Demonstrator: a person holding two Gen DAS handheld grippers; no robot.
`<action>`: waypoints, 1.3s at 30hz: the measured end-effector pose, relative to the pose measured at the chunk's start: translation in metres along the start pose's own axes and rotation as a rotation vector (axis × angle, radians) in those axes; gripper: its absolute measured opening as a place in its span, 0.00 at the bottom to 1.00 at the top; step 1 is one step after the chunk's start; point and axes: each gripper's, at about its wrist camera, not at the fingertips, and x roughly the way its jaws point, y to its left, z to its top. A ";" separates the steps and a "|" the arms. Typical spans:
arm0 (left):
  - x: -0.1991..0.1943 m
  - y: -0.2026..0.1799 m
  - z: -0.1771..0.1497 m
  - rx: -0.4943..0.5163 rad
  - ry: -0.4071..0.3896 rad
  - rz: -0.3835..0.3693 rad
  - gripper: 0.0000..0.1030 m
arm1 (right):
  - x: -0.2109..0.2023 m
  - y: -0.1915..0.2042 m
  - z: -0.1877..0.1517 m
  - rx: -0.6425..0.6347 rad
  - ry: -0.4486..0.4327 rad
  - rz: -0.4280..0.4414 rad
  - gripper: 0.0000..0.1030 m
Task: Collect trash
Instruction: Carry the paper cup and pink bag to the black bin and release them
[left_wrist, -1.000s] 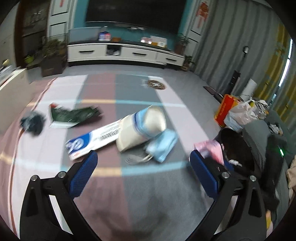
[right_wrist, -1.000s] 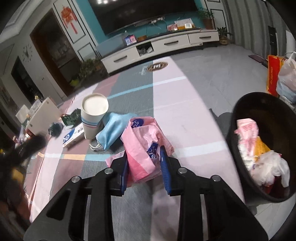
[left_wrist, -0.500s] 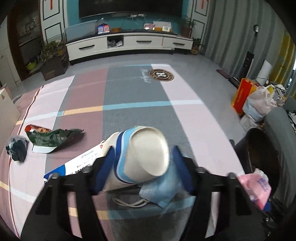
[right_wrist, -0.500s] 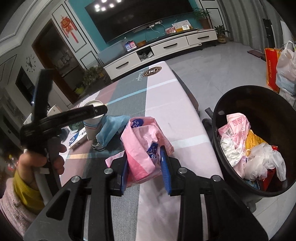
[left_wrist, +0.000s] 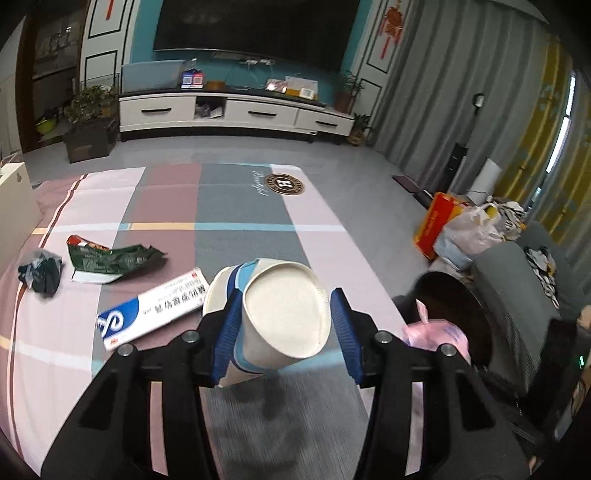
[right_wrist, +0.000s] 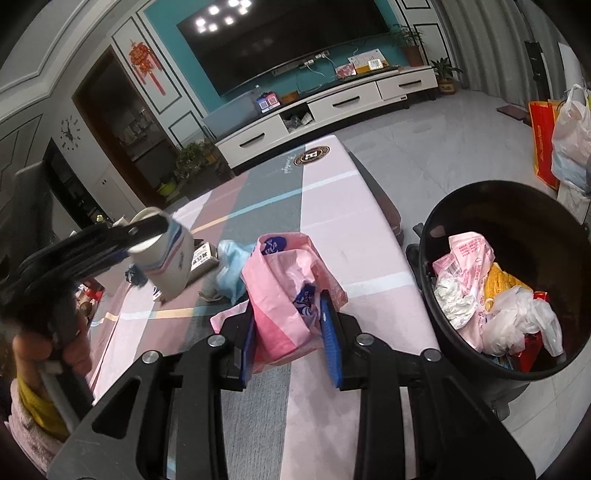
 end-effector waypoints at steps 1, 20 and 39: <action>-0.005 -0.002 -0.004 0.005 0.000 -0.008 0.48 | -0.004 0.000 -0.001 0.000 -0.005 -0.003 0.31; 0.006 -0.100 -0.018 0.091 0.111 -0.322 0.49 | -0.070 -0.074 -0.003 0.131 -0.124 -0.177 0.31; 0.111 -0.211 -0.016 0.076 0.252 -0.463 0.49 | -0.075 -0.141 -0.016 0.248 -0.125 -0.311 0.36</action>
